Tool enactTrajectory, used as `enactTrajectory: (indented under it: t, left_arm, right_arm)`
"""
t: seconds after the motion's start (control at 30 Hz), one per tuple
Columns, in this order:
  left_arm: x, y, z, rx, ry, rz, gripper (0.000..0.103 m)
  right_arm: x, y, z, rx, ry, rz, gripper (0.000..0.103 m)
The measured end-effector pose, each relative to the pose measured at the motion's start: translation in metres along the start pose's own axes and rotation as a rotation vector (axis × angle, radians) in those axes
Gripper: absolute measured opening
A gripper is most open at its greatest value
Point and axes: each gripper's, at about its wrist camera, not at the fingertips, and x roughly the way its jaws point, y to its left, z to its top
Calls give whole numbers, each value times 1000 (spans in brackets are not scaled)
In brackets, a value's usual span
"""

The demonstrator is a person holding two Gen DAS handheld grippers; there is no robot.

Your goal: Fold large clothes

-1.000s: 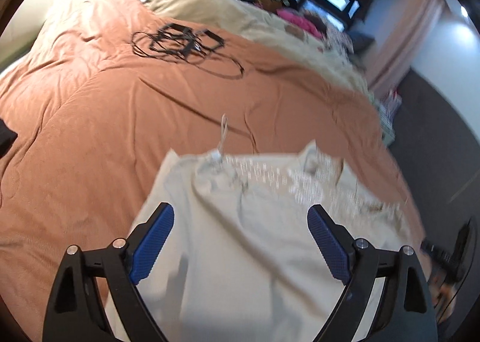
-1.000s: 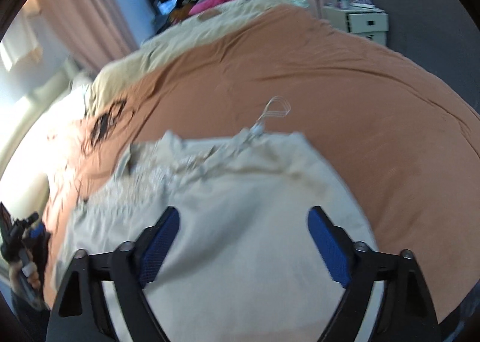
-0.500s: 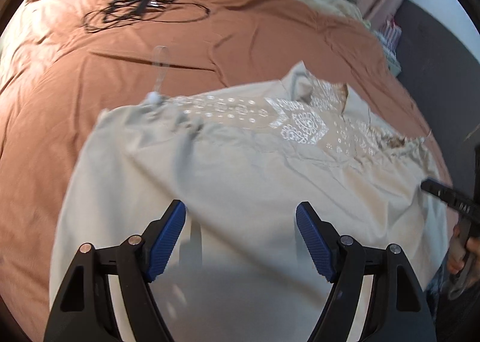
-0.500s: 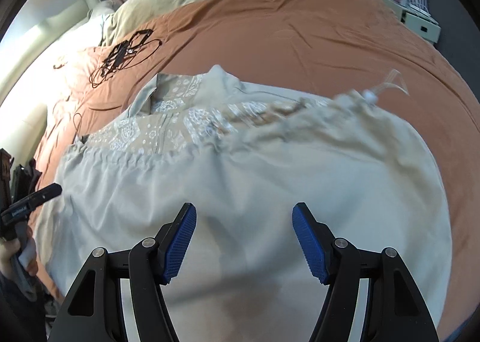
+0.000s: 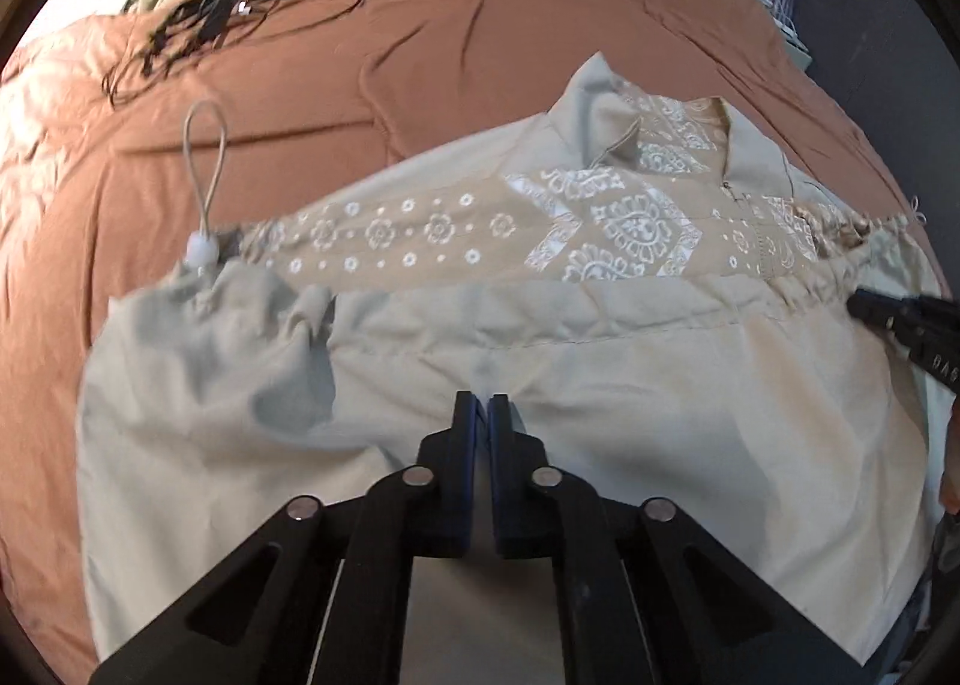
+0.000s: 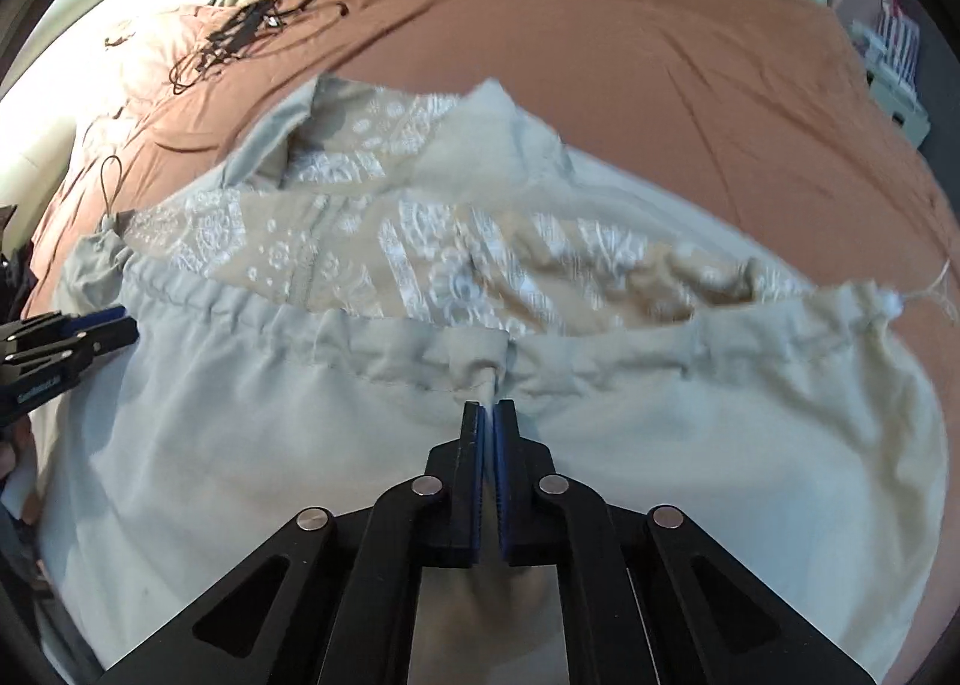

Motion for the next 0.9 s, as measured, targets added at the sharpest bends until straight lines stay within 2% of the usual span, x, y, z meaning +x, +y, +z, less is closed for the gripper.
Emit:
enactTrajectory:
  t: [0.1,0.17,0.23,0.37,0.57,0.67,0.7,0.73,0.8,0.9]
  left_arm:
    - [-24,0,4,-15,-102,-22,4]
    - [-34,2,7,-19,-128,-74,4]
    - [-38,2,12,-21,-144,-70,4]
    - [-20,5,19,-41,-121,-67,4]
    - [19,8,19,-63,-32,-68,4]
    - [21,10,21,-81,-26,-81,5]
    - [20,12,23,-89,-19,-86,5]
    - [18,15,24,-105,-10,-98,5]
    - [8,23,24,-141,-21,-136,5]
    - [-15,34,20,-186,-62,-151,5]
  right_arm:
    - [-16,-1,6,6,-60,2,3]
    - [-32,-6,12,27,-111,18,3]
    - [-40,-7,16,42,-139,19,2]
    - [-35,-4,18,36,-140,-4,2]
    - [5,-8,13,61,-69,-43,2]
    - [16,-10,13,77,-43,-80,4]
    - [15,-9,13,77,-40,-88,16]
    - [13,-9,13,79,-34,-100,34]
    - [1,-9,12,89,-36,-108,57]
    - [-24,-8,6,90,-86,-83,65]
